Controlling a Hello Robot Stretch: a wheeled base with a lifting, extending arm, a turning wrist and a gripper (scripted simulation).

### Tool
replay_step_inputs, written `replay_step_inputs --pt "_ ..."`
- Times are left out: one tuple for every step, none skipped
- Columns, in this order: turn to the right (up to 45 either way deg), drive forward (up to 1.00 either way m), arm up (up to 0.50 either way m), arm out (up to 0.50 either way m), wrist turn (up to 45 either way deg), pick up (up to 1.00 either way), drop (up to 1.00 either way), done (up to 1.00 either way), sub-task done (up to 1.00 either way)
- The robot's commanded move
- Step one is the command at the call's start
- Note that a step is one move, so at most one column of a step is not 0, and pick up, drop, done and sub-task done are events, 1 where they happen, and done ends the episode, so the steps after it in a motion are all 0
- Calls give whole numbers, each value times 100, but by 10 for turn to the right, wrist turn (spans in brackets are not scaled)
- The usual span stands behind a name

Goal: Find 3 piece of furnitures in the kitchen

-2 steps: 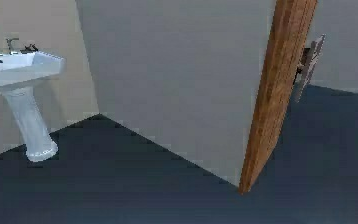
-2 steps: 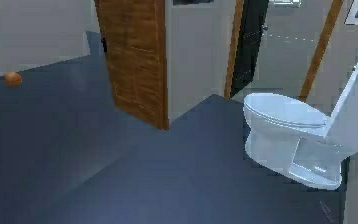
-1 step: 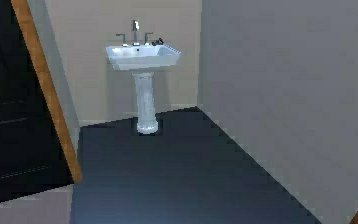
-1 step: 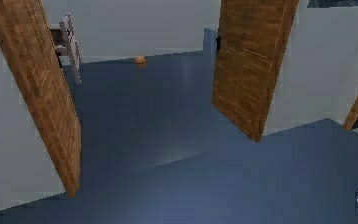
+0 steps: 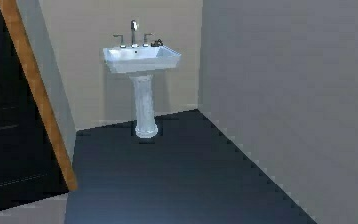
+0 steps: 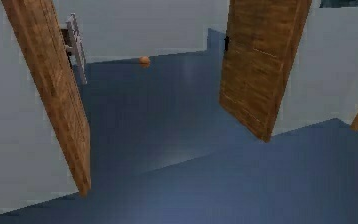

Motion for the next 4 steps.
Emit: replay_step_inputs --pt "450 0 0 0 0 0 0 0 0" --pt "330 0 0 0 0 0 0 0 0" --pt "0 20 0 0 0 0 0 0 0" --pt "450 0 0 0 0 0 0 0 0"
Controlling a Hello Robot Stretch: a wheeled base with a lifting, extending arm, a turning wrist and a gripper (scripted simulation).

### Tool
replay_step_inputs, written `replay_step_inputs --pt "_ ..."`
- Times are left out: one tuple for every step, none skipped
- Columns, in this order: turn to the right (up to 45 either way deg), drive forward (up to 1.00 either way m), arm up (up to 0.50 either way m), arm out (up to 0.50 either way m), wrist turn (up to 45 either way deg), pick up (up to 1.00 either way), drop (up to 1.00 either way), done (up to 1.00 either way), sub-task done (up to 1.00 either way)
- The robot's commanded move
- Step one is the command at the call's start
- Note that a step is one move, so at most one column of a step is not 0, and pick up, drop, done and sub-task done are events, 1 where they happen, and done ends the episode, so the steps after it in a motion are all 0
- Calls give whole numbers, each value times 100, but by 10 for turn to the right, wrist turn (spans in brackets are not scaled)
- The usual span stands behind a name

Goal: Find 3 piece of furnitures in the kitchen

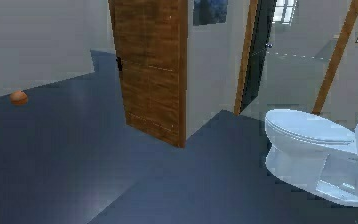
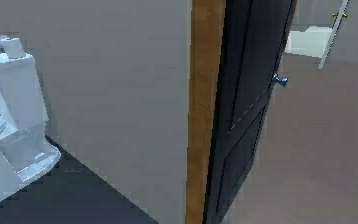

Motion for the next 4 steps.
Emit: replay_step_inputs --pt "60 0 0 0 0 0 0 0 0" --pt "0 100 0 0 0 0 0 0 0" --pt "60 0 0 0 0 0 0 0 0" --pt "0 50 0 0 0 0 0 0 0"
